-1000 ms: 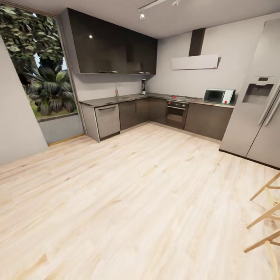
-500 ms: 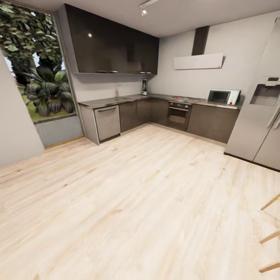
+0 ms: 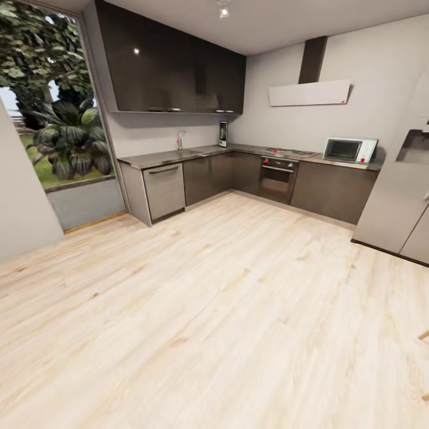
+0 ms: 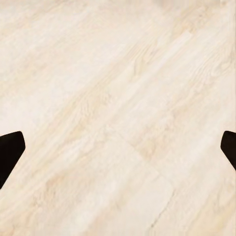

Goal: Pick up the poster from the kitchen countertop and hang it on one of the wall nails in the kitchen.

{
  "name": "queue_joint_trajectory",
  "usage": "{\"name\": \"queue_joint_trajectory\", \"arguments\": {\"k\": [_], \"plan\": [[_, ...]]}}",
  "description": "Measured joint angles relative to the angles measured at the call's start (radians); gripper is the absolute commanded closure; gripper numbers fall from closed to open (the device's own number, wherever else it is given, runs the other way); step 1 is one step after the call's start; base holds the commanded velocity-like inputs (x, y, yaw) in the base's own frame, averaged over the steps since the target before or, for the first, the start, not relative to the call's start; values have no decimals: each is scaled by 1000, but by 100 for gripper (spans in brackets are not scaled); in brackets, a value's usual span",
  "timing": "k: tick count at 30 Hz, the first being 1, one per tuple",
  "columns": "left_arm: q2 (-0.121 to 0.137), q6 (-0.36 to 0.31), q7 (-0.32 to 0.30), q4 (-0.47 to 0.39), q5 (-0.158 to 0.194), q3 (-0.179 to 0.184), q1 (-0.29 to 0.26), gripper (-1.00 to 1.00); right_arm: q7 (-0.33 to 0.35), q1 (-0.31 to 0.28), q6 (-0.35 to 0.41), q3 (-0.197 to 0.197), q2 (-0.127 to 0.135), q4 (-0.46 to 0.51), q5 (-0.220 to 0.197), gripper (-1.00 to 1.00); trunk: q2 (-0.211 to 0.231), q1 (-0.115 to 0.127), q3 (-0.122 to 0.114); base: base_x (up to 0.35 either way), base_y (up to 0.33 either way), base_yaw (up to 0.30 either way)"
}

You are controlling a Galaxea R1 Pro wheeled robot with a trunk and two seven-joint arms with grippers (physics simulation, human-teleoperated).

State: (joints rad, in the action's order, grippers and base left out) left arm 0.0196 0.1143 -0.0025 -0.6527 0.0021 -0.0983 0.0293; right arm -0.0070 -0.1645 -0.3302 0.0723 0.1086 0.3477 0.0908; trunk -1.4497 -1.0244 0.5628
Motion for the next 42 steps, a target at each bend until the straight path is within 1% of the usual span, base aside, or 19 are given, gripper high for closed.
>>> {"name": "queue_joint_trajectory", "arguments": {"k": [5,8,13,21,29,42], "plan": [[0,1,0,22,-1,0,0,-100,0,1,-34,-1,1,-39,-5,-100,0,0,0,339,19,0],[0,1,0,26,-1,0,0,-100,0,1,-39,-1,0,-50,-5,-100,0,0,0,340,5,0],[0,1,0,28,-2,0,0,-100,0,1,-42,-2,0,-56,-6,-100,0,0,0,340,2,-42],[0,1,1,29,-2,0,0,-100,0,1,-42,-2,-1,-58,-6,-100,0,0,0,340,0,-176],[0,1,1,30,-2,0,0,-100,1,1,-42,-5,-2,-60,0,-100,0,0,0,340,0,-19],[0,1,2,30,-2,-1,0,-100,1,1,-44,-3,-2,-78,-4,-100,0,0,0,340,0,-1]]}}
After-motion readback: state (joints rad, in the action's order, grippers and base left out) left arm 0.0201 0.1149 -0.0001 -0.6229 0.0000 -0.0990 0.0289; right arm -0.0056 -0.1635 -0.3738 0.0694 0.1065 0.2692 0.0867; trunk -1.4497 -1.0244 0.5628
